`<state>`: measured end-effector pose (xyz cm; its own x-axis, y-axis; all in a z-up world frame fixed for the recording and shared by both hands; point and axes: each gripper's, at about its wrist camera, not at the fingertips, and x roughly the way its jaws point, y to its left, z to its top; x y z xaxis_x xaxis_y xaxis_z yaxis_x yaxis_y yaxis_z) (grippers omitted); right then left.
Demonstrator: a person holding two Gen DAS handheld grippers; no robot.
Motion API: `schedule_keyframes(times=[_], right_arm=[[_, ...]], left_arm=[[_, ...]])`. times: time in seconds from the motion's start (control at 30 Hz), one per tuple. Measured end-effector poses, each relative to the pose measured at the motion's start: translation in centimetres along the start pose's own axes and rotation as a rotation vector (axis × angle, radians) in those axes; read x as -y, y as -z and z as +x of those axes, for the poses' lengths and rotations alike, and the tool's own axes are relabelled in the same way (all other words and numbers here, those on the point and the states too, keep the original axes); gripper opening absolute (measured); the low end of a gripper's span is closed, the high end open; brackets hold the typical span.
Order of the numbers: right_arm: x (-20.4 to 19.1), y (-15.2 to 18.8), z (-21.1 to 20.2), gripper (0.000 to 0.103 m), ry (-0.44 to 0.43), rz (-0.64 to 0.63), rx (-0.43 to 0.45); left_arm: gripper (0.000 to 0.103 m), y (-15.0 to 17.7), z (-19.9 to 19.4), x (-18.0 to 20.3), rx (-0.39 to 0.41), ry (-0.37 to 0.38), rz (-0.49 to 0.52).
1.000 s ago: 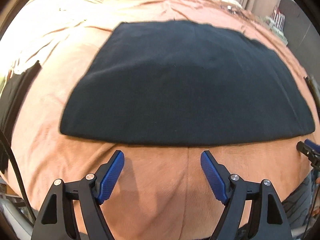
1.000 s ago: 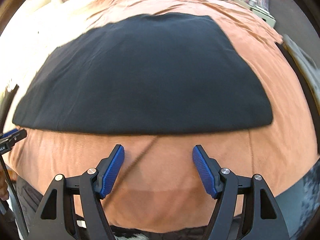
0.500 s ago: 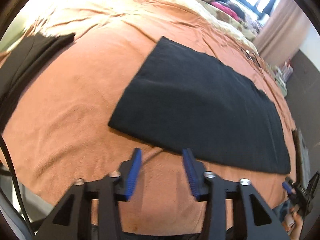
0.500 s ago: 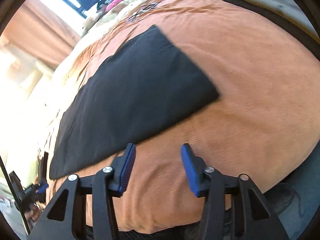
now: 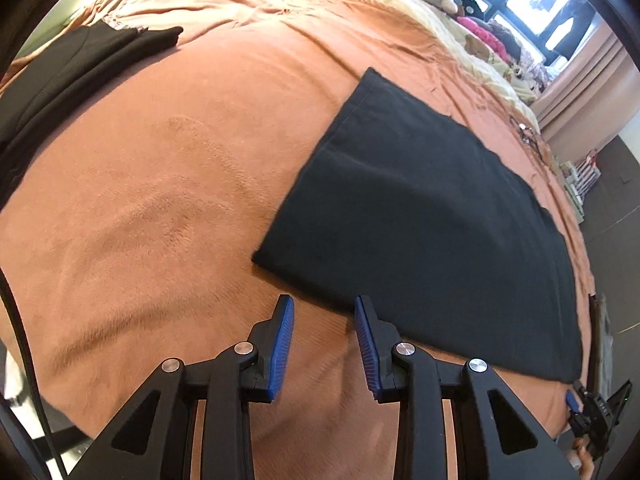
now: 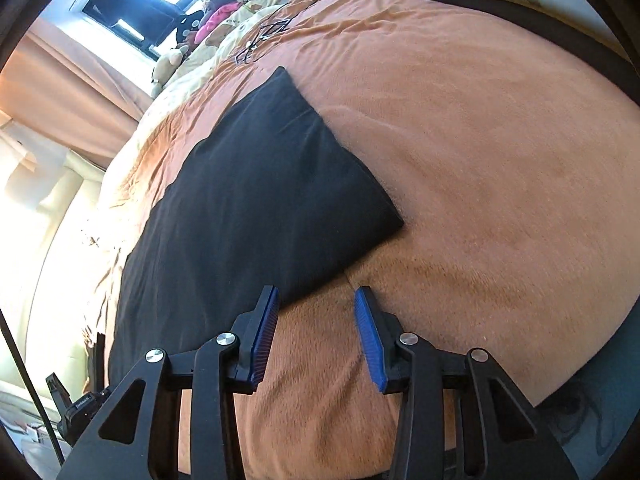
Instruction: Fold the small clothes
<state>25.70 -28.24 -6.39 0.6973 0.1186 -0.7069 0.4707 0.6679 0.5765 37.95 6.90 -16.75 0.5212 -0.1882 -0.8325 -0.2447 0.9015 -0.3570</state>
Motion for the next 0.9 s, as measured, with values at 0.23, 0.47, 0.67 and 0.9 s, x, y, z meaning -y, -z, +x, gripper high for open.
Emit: schedule_keyframes(times=[0.23, 0.47, 0.67, 0.9], right_arm=[[-0.5, -0.9, 0.9, 0.037, 0.016, -0.024, 0.006], [-0.2, -1.4, 1.2, 0.029, 0.019, -0.005, 0.025], [-0.2, -1.4, 1.1, 0.01, 0.049, -0.016, 0.047], [-0.6, -1.1, -0.6, 0.002, 0.033, -0.036, 0.092]], left_arm=[[0.034, -0.6, 0.9, -0.6, 0.016, -0.02, -0.006], [0.033, -1.3, 1.8, -0.5, 0.02, -0.045, -0.004], [0.031, -1.3, 1.8, -0.3, 0.046, -0.062, 0.019], [0.007, -1.9, 0.6, -0.6, 0.078, -0.062, 0.003]])
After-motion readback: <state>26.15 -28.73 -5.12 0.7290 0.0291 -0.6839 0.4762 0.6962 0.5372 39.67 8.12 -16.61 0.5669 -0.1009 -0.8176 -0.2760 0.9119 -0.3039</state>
